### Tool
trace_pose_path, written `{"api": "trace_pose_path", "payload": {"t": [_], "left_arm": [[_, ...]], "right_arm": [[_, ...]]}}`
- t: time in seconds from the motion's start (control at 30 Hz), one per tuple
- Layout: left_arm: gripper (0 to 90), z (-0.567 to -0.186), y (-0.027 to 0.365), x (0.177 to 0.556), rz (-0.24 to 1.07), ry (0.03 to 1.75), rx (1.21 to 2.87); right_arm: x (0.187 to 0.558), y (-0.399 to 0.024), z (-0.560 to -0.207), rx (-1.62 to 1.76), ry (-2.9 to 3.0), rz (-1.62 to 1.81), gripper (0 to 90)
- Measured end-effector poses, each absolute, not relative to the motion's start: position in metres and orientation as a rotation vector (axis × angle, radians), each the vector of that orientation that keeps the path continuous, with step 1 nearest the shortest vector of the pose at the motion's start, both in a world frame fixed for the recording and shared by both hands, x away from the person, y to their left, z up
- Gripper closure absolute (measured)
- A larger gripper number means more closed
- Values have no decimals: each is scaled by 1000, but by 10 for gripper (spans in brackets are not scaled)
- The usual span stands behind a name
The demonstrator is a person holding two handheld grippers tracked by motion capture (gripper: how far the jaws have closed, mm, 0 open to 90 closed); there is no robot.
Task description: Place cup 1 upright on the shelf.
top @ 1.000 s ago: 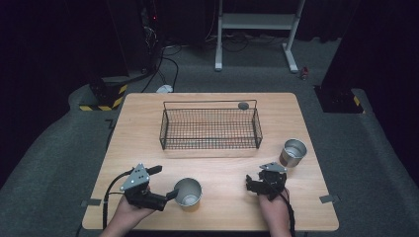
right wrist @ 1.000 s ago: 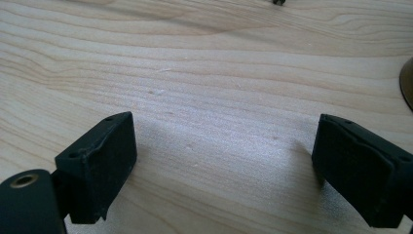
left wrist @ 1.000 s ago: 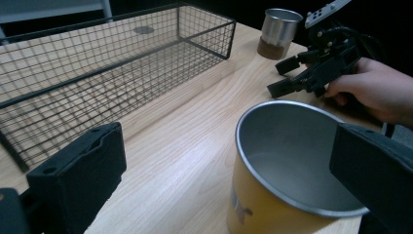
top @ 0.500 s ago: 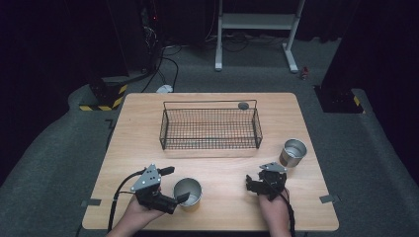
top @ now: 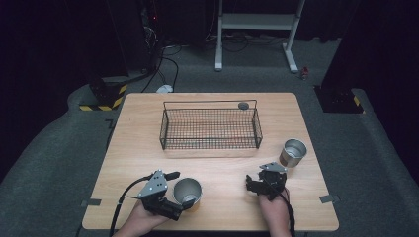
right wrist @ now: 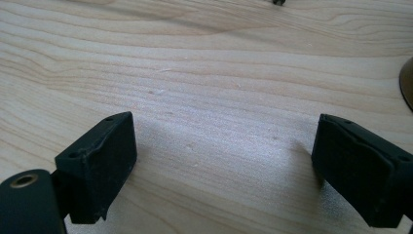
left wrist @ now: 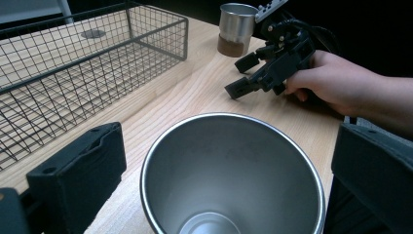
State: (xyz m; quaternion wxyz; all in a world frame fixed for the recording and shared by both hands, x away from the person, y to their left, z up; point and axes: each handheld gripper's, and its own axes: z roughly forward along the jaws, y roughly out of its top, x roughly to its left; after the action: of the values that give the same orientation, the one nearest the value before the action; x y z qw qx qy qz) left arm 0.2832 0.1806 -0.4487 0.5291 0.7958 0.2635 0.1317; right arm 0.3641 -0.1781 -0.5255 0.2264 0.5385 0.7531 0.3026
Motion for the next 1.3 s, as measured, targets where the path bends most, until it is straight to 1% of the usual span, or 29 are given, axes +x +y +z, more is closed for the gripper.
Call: {"api": "trace_pose_path", "payload": {"t": [0.77,0.87,1.3], "left_arm": [[1,-472,173,281,297,625,1963],[5,-475,173,282,275,627,1965],[5,-482,172,285,282,635,1960]], "right_arm": [[364,-178,-526,1484,2076,834,91],[364,-178,-526,1484,2076,834,90],[364,-178,-526,1484,2076,834,91]]}}
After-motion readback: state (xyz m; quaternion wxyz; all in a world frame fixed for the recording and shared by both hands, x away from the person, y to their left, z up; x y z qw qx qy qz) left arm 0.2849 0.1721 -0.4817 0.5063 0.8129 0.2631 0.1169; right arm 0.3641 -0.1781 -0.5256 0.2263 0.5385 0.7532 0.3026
